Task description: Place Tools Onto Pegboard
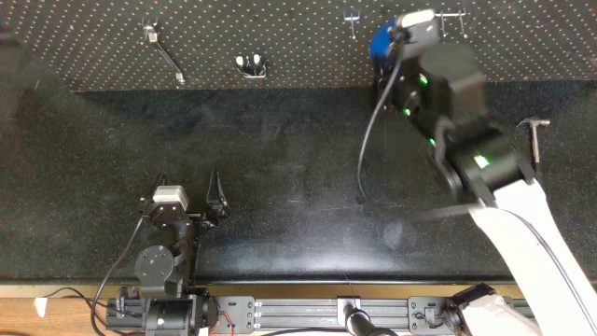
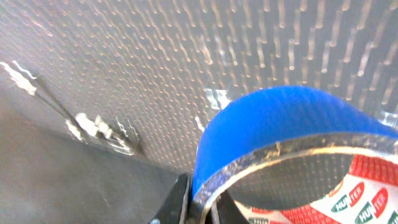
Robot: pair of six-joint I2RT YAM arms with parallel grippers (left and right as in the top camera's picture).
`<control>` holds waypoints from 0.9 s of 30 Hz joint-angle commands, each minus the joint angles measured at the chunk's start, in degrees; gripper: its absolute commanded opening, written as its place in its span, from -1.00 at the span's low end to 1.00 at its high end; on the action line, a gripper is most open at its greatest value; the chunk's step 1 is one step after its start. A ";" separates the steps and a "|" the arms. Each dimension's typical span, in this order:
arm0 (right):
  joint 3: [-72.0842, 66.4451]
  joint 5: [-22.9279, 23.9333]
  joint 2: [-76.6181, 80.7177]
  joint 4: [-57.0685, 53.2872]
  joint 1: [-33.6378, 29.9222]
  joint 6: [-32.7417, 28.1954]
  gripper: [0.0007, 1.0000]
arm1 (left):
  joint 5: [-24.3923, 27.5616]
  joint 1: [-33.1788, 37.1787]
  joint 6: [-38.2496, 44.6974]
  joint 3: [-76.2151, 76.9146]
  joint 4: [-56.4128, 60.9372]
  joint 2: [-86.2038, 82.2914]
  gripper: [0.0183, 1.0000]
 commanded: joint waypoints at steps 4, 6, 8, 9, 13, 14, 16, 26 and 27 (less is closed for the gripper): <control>-0.63 10.08 7.52 5.62 7.21 -0.02 -0.85 | -0.61 -0.28 0.52 -0.09 -0.48 -0.42 0.99; -0.63 10.56 9.53 6.38 7.78 -0.02 -0.85 | -0.61 -0.28 0.52 -0.09 -0.48 -0.42 0.99; -0.63 11.28 12.02 7.85 7.78 -0.11 -0.85 | -0.61 -0.28 0.52 -0.09 -0.48 -0.42 0.99; -0.63 11.39 13.20 8.90 7.78 -1.14 -0.85 | -0.61 -0.28 0.55 -0.09 -0.48 -0.42 0.99; -0.63 11.61 18.47 14.75 7.78 -4.79 -0.85 | -0.61 -0.28 0.52 -0.09 -0.48 -0.42 0.99; -0.63 11.61 19.28 15.72 7.78 -4.79 -0.85 | -0.61 -0.28 0.55 -0.09 -0.48 -0.42 0.99; -0.63 11.63 21.22 18.21 7.76 -4.79 -0.85 | -0.61 -0.28 0.55 -0.09 -0.48 -0.42 0.99; -0.63 10.01 26.40 26.21 7.61 -6.51 0.03 | -0.61 -0.28 0.55 -0.09 -0.48 -0.42 1.00; -0.63 9.86 26.01 25.77 7.63 -6.49 0.02 | -0.61 -0.28 0.52 -0.09 -0.48 -0.42 1.00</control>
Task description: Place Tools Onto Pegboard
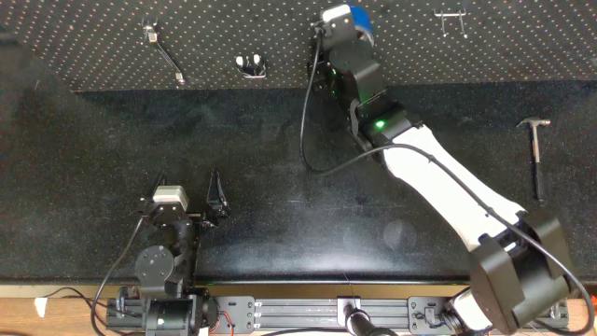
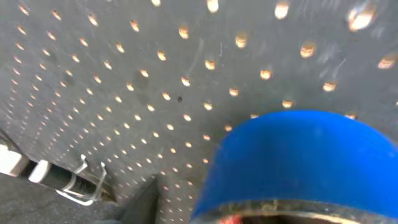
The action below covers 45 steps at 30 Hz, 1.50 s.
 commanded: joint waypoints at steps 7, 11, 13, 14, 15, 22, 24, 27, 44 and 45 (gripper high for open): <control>0.09 -3.04 -13.90 -20.11 -0.28 -2.25 0.05 | -0.61 -0.28 0.55 -0.09 -0.48 -0.42 0.99; 0.09 -3.30 -15.04 -22.99 -1.49 -3.04 0.25 | -0.63 -0.28 0.52 -0.09 -0.48 -0.42 0.99; 0.09 -3.32 -17.27 -35.58 -1.84 -0.28 0.95 | -0.61 -0.28 0.52 -0.09 -0.48 -0.42 0.99; 0.09 -3.32 -19.04 -47.19 -3.85 3.23 0.95 | -0.61 -0.28 0.52 -0.09 -0.48 -0.42 0.99; 0.07 -3.34 -19.63 -56.11 -7.32 4.92 0.95 | -0.61 -0.28 0.52 -0.09 -0.48 -0.42 0.99; -8.83 -1.31 -15.63 -73.77 -41.97 -15.96 0.95 | -0.61 -0.28 0.52 -0.09 -0.48 -0.42 1.00; -10.71 -1.38 -13.07 -70.58 -50.97 -22.14 0.95 | -0.61 -0.28 0.52 -0.09 -0.48 -0.42 0.99; -10.71 -2.99 -9.57 -66.45 -60.22 -25.86 0.95 | -0.61 -0.28 0.52 -0.09 -0.48 -0.42 0.99; -10.71 -12.57 5.07 -52.70 -65.61 -41.16 0.96 | -0.63 -0.28 0.52 -0.09 -0.48 -0.42 0.99; -10.71 -12.57 5.40 -52.70 -65.61 -41.16 0.74 | -0.61 -0.28 0.52 -0.09 -0.48 -0.42 1.00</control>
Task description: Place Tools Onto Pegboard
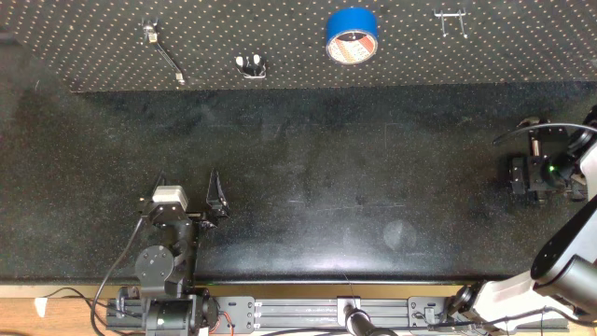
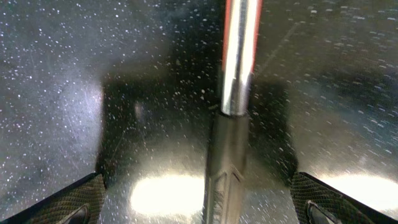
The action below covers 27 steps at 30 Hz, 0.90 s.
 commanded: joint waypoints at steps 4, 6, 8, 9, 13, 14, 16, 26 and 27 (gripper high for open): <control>-0.42 -0.72 3.15 1.25 -0.07 -1.46 -0.85 | -0.24 -0.28 0.55 -0.09 -0.46 -0.42 0.99; -0.44 -0.59 1.62 1.84 0.07 -0.07 -0.85 | -0.24 -0.28 0.55 -0.09 -0.46 -0.42 0.99; -0.44 -3.50 -6.16 2.58 0.66 3.50 -0.85 | -0.24 -0.28 0.52 -0.09 -0.46 -0.42 0.99; -0.44 -7.26 -14.71 3.91 1.51 9.09 -0.86 | -0.24 -0.28 0.52 -0.09 -0.46 -0.42 0.99; -0.42 -9.99 -38.88 7.50 13.07 27.36 -0.86 | -0.24 -0.28 0.52 -0.09 -0.46 -0.42 0.99; -0.42 -9.88 -43.82 9.38 18.84 30.25 -0.85 | -0.26 -0.28 0.52 -0.09 -0.46 -0.42 0.99; -0.42 -9.31 -46.97 11.28 24.90 33.03 -0.86 | -0.24 -0.28 0.52 -0.09 -0.46 -0.42 0.99; -0.42 -8.66 -32.52 16.00 34.16 32.24 -0.86 | -0.24 -0.28 0.52 -0.09 -0.46 -0.42 0.99; -0.42 -7.82 -31.58 16.39 34.51 32.26 -0.86 | -0.24 -0.28 0.55 -0.09 -0.46 -0.42 0.99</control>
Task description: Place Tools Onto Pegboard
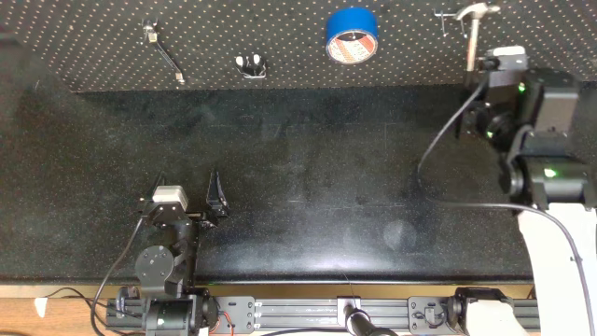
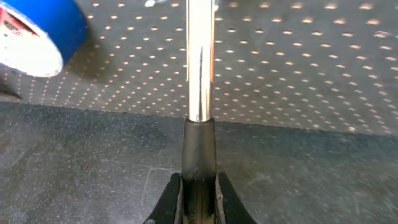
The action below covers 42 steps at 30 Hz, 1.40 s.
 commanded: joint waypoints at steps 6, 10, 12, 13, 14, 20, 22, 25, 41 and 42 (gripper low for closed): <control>-0.07 2.64 7.04 2.23 1.70 0.44 -0.85 | -0.24 -0.28 0.52 -0.13 -0.44 -0.42 1.00; -0.07 2.64 9.75 4.11 1.95 0.42 -0.67 | -0.24 -0.28 0.52 -0.13 -0.44 -0.42 0.99; -0.07 2.64 10.91 4.57 2.21 0.42 0.13 | -0.24 -0.28 0.52 -0.13 -0.44 -0.42 0.99; -0.07 2.64 11.30 4.52 2.25 0.42 0.47 | -0.24 -0.28 0.55 -0.13 -0.44 -0.42 0.99; -0.07 2.67 11.23 4.55 2.25 0.42 0.95 | -0.24 -0.28 0.55 -0.13 -0.44 -0.42 0.99; -15.67 2.64 0.07 13.92 2.25 -6.64 0.95 | -0.24 -0.28 0.52 -0.13 -0.44 -0.42 0.99; -27.26 2.40 -8.39 19.08 3.32 -6.21 0.95 | -0.24 -0.28 0.52 -0.13 -0.44 -0.42 0.99; -40.33 2.03 -19.32 28.22 3.56 -4.87 0.95 | -0.26 -0.28 0.55 -0.13 -0.44 -0.42 0.99; -60.22 2.89 -67.19 27.69 3.56 5.07 0.95 | -0.24 -0.28 0.55 -0.13 -0.44 -0.42 0.99; -60.22 2.95 -67.28 27.50 3.56 4.96 0.95 | -0.24 -0.28 0.55 -0.13 -0.44 -0.42 0.99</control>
